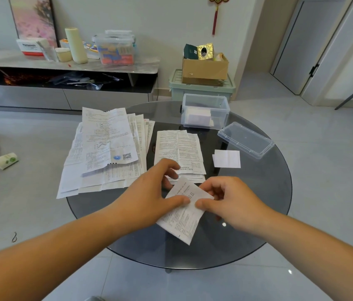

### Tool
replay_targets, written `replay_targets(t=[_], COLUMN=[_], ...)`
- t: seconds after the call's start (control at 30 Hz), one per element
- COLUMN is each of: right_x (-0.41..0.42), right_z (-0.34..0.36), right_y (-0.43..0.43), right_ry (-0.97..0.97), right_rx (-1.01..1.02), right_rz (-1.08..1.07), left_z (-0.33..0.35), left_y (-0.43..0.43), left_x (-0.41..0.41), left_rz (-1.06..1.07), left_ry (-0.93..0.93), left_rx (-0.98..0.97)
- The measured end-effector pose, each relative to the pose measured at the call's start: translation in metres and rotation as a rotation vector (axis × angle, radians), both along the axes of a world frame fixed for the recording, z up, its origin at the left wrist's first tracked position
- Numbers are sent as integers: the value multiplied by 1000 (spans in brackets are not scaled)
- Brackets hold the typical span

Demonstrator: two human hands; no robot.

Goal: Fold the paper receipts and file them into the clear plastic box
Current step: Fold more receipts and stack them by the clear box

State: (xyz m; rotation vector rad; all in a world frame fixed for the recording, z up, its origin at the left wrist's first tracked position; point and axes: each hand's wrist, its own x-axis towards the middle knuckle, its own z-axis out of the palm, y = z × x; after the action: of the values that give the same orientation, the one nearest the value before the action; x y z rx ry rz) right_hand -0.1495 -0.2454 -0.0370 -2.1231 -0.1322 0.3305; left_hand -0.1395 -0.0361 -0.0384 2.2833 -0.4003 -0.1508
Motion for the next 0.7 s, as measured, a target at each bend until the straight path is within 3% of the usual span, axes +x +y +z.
replay_targets(t=[0.23, 0.47, 0.7], right_x=[6, 6, 2], right_z=[-4, -7, -11], right_y=[-1, -3, -13], right_ry=[-71, -92, -355], right_rx=[-20, -26, -361], right_rz=[5, 3, 232], left_z=[4, -2, 2], left_y=[1, 7, 16], left_x=[3, 10, 12], left_rz=[-126, -186, -364], left_ry=[84, 61, 22], left_rx=[-44, 154, 402])
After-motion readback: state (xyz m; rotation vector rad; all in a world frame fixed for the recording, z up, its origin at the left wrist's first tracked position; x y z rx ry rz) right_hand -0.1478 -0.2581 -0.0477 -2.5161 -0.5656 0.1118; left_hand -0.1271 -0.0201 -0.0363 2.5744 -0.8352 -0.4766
